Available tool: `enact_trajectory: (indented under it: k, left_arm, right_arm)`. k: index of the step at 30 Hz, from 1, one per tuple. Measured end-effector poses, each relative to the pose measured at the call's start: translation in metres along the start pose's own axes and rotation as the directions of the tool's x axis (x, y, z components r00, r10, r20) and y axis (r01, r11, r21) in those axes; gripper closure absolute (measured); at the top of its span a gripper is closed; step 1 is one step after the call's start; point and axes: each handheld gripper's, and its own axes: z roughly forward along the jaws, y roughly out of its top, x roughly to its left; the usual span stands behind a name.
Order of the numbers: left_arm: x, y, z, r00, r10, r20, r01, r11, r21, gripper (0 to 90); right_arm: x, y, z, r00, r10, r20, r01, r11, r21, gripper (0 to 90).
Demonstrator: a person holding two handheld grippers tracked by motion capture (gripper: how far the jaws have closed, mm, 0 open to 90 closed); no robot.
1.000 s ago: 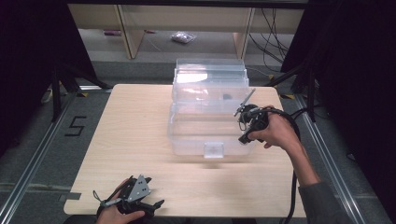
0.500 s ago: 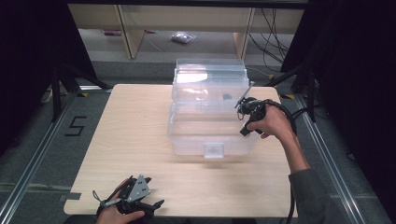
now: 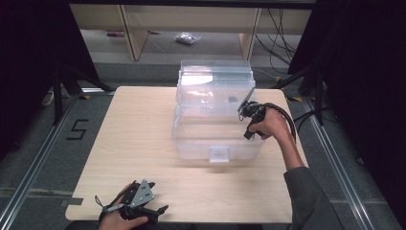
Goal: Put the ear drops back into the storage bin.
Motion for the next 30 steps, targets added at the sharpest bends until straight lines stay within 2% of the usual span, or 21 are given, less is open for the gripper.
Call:
enact_trajectory:
  k: [1, 2, 3, 4, 6, 7, 9, 10, 12, 15, 16, 18, 19, 21, 22, 23, 24, 26, 27, 29, 30]
  left_arm:
    - [0.0, 0.0, 0.0, 1.0, -0.002, -0.001, 0.002, 1.0, -0.001, 15.0]
    - [0.0, 0.001, -0.001, 0.9999, 0.015, -0.006, -0.015, 0.9999, 0.007, 15.0]
    - [-0.001, 0.0, -0.001, 0.9999, 0.003, 0.011, -0.003, 1.0, -0.004, 15.0]
    - [-0.001, 0.0, 0.0, 1.0, 0.001, -0.002, -0.001, 1.0, -0.001, 15.0]
    - [-0.001, 0.0, 0.001, 0.9999, -0.015, 0.004, 0.015, 0.9998, -0.011, 15.0]
    - [0.0, 0.0, -0.001, 0.9999, 0.009, -0.007, -0.009, 0.9999, 0.008, 14.9]
    - [-0.001, 0.0, -0.001, 1.0, 0.001, 0.009, -0.001, 1.0, -0.006, 15.0]
    - [0.0, 0.0, 0.0, 1.0, 0.003, -0.003, -0.003, 1.0, 0.0, 15.0]
    - [0.0, 0.0, 0.0, 1.0, 0.0, -0.002, 0.0, 1.0, -0.002, 14.9]
    - [0.0, 0.0, 0.0, 1.0, 0.001, 0.004, -0.001, 1.0, -0.002, 15.0]
    - [0.0, 0.0, 0.0, 1.0, -0.003, -0.001, 0.003, 1.0, -0.002, 15.0]
    - [0.0, 0.001, -0.001, 1.0, 0.009, -0.001, -0.009, 1.0, -0.002, 15.0]
    - [-0.001, 0.0, 0.0, 1.0, 0.007, 0.001, -0.007, 1.0, -0.002, 15.0]
    - [0.0, 0.0, 0.0, 1.0, -0.006, 0.002, 0.006, 1.0, -0.002, 15.0]
    - [0.0, 0.0, 0.0, 1.0, -0.004, 0.0, 0.004, 1.0, -0.002, 14.9]
    - [0.0, 0.0, 0.0, 1.0, 0.005, 0.0, -0.005, 1.0, -0.002, 15.0]
    - [-0.001, 0.0, -0.001, 0.9999, 0.001, 0.014, 0.0, 1.0, -0.006, 15.0]
    - [-0.001, 0.0, 0.001, 0.9999, -0.014, 0.004, 0.014, 0.9999, -0.007, 15.0]
    - [-0.001, 0.0, 0.001, 0.9999, -0.013, 0.006, 0.013, 0.9999, -0.009, 14.9]
    - [0.0, 0.0, 0.0, 1.0, 0.008, 0.002, -0.008, 0.9999, -0.008, 15.0]
    - [0.0, 0.0, 0.0, 1.0, -0.004, 0.004, 0.004, 1.0, -0.003, 15.0]
  right_arm:
    - [0.001, 0.0, 0.001, 0.9995, 0.029, -0.013, -0.029, 1.0, 0.001, 60.1]
    - [-0.001, 0.0, 0.004, 0.9999, 0.009, -0.009, -0.009, 1.0, -0.013, 60.1]
    - [-0.001, 0.001, 0.005, 0.9999, 0.014, -0.009, -0.014, 1.0, 0.009, 60.1]
    - [-0.002, 0.001, 0.007, 0.9998, 0.018, -0.005, -0.018, 1.0, 0.012, 60.1]
    - [-0.001, 0.002, 0.009, 0.9991, 0.042, -0.003, -0.042, 0.999, 0.022, 60.1]
    - [-0.003, 0.003, 0.012, 0.9997, 0.024, -0.007, -0.024, 1.0, 0.019, 60.1]
    - [-0.004, 0.005, 0.014, 0.9994, 0.034, -0.007, -0.034, 0.999, 0.04, 60.1]
    - [-0.005, 0.006, 0.017, 0.9997, 0.025, -0.008, -0.025, 0.999, 0.036, 60.1]
    - [-0.005, 0.008, 0.019, 0.9981, 0.06, -0.012, -0.06, 0.997, 0.054, 60.1]
    - [-0.009, 0.01, 0.026, 0.9994, 0.032, -0.012, -0.032, 0.998, 0.054, 60.1]
    - [-0.007, 0.011, 0.026, 0.9976, 0.068, -0.008, -0.068, 0.995, 0.072, 60.1]
    - [-0.01, 0.011, 0.03, 0.9983, 0.056, -0.02, -0.054, 0.997, 0.062, 60.1]
    - [-0.009, 0.011, 0.031, 0.997, 0.075, -0.021, -0.073, 0.995, 0.068, 60.1]
    - [-0.012, 0.011, 0.036, 0.9989, 0.044, -0.019, -0.042, 0.997, 0.061, 60.1]
    - [-0.011, 0.011, 0.037, 0.9965, 0.08, -0.027, -0.078, 0.994, 0.071, 60.1]
    - [-0.013, 0.01, 0.04, 0.9977, 0.062, -0.029, -0.06, 0.996, 0.059, 60.1]
    - [-0.014, 0.009, 0.043, 0.9973, 0.069, -0.028, -0.067, 0.996, 0.064, 60.1]
    - [-0.014, 0.01, 0.045, 0.9973, 0.067, -0.03, -0.065, 0.995, 0.072, 60.1]
    - [-0.012, 0.012, 0.045, 0.9959, 0.088, -0.021, -0.086, 0.993, 0.081, 60.1]
    - [-0.014, 0.013, 0.047, 0.9984, 0.052, -0.021, -0.051, 0.996, 0.074, 60.1]
    - [-0.011, 0.014, 0.047, 0.9962, 0.086, -0.017, -0.084, 0.993, 0.085, 60.1]
